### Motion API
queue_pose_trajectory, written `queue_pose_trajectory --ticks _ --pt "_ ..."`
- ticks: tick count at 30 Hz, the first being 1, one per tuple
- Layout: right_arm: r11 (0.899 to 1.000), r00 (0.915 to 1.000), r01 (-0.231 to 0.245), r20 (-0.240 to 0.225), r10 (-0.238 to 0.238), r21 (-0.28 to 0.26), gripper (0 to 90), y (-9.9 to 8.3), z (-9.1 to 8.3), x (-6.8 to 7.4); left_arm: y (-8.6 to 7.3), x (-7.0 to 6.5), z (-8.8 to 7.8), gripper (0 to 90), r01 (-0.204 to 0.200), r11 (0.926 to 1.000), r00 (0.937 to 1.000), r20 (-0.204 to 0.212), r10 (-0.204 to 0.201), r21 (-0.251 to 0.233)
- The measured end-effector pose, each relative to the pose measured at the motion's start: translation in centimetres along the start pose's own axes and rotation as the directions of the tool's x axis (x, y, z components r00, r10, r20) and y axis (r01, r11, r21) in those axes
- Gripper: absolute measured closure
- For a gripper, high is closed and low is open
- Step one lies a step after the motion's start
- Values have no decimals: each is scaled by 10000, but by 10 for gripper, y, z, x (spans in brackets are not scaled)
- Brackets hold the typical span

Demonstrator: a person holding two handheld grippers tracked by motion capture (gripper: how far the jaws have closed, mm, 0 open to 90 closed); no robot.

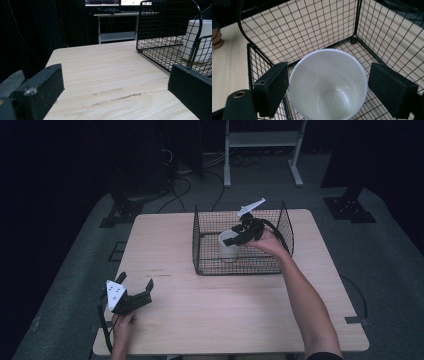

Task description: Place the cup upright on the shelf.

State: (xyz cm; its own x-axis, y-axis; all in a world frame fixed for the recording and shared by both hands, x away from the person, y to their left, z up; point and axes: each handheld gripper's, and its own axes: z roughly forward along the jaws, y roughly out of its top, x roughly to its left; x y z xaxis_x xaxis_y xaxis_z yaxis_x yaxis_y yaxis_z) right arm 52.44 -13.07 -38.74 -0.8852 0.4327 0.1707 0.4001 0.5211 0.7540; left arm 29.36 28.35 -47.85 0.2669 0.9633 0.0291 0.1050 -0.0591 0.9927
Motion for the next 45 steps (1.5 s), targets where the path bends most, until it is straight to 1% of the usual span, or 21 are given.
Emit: queue_pose_trajectory --ticks 2,7,10,14,16,19,25,27,31,32,35,43,45 --pt "9997 10000 -29 -14 28 -229 155 1 -4 0 0 0 0 0 1 10000 10000 -2 -1 -2" --pt "9992 9999 -108 65 110 -383 153 2 -12 0 0 0 0 0 -19 10000 10000 6 19 -1" --pt "9980 9995 -258 142 266 -584 153 2 -17 -2 0 0 0 0 -6 10000 10000 10 6 2" --pt "9973 9992 -390 98 396 -618 153 2 -20 -1 0 0 0 0 -14 10000 10000 31 14 4" --pt "9976 9990 -404 167 414 -560 153 2 -21 0 0 0 0 0 -39 10000 10000 47 39 -1" --pt "9971 9987 -447 205 460 -624 153 3 -22 2 0 -1 0 0 -67 10000 10000 49 67 7" --pt "9955 9994 -310 109 321 -900 154 1 -33 10 0 0 0 0 -29 10000 10000 18 29 6" --pt "9942 9995 -290 99 302 -1032 154 -1 -38 12 0 -1 0 0 -52 10000 10000 27 52 3" --pt "9943 9995 -281 100 292 -1032 154 -4 -45 14 0 -1 0 0 -36 10000 10000 15 36 6" --pt "9932 9996 -240 85 252 -1142 154 -7 -49 16 0 -1 0 0 -35 10000 10000 16 35 7" --pt "9917 9997 -213 56 221 -1267 154 -11 -55 19 0 -1 0 0 -71 10000 10000 30 71 6" --pt "9913 9999 -95 62 104 -1316 154 -19 -64 28 0 0 0 0 -19 10000 10000 13 19 7" --pt "9905 10000 -85 -10 84 -1370 153 -21 -66 32 0 0 0 0 -24 10000 10000 17 24 2"
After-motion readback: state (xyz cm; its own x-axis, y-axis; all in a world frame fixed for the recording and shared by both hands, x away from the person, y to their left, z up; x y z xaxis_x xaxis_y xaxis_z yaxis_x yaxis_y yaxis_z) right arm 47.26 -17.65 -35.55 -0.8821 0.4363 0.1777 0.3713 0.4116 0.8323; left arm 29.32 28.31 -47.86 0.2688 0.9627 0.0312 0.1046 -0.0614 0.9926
